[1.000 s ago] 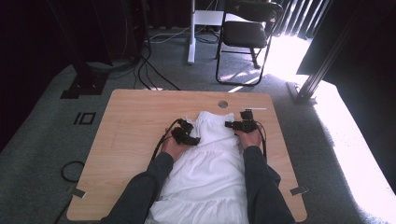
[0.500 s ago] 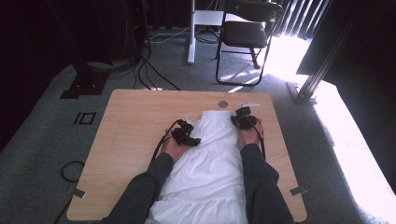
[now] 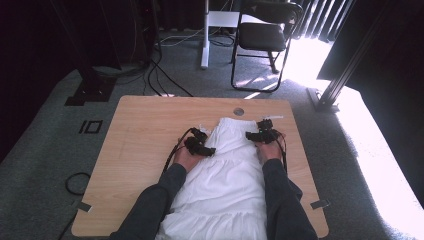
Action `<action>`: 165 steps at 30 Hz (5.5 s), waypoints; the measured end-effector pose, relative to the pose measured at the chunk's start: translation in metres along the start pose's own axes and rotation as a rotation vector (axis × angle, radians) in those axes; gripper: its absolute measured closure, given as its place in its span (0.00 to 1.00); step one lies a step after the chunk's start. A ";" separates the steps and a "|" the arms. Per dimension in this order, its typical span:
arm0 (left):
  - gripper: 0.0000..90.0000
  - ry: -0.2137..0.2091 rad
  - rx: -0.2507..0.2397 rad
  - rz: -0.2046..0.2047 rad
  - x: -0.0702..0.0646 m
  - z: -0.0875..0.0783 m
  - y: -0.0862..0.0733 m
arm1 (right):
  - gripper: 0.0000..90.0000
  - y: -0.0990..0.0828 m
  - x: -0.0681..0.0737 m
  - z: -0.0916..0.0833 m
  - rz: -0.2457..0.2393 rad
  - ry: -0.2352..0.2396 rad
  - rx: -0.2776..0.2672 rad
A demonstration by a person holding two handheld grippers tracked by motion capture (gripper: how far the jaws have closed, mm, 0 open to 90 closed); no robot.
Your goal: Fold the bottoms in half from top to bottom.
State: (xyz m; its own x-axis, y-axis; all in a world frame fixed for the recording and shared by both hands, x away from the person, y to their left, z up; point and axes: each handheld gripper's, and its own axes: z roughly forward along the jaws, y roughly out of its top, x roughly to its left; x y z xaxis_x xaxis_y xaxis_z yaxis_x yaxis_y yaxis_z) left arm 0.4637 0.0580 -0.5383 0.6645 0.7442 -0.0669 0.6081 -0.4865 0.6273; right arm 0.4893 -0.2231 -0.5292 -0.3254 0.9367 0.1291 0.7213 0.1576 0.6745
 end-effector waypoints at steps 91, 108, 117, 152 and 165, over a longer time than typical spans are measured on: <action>0.94 -0.148 0.013 0.120 -0.012 -0.074 -0.091 | 0.92 -0.093 0.078 -0.059 -0.289 0.233 0.086; 0.94 0.118 0.083 0.124 0.039 -0.041 -0.028 | 0.92 -0.027 0.079 0.002 -0.226 0.199 0.058; 0.94 0.191 0.109 0.077 0.038 -0.015 0.008 | 0.93 0.011 0.050 0.026 -0.157 0.160 0.090; 0.96 -0.069 -0.206 0.301 -0.071 -0.163 -0.045 | 0.92 -0.043 0.051 -0.174 -0.341 0.281 -0.323; 0.95 -0.050 0.072 0.271 -0.067 -0.092 -0.110 | 0.92 -0.129 0.070 -0.099 -0.307 0.334 0.007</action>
State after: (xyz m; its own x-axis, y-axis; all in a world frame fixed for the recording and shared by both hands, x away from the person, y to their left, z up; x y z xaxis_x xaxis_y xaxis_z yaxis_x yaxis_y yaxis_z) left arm 0.3123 0.1035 -0.5311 0.8268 0.5597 0.0561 0.4332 -0.6971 0.5713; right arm 0.3123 -0.2085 -0.5352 -0.7036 0.6940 0.1524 0.5644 0.4156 0.7132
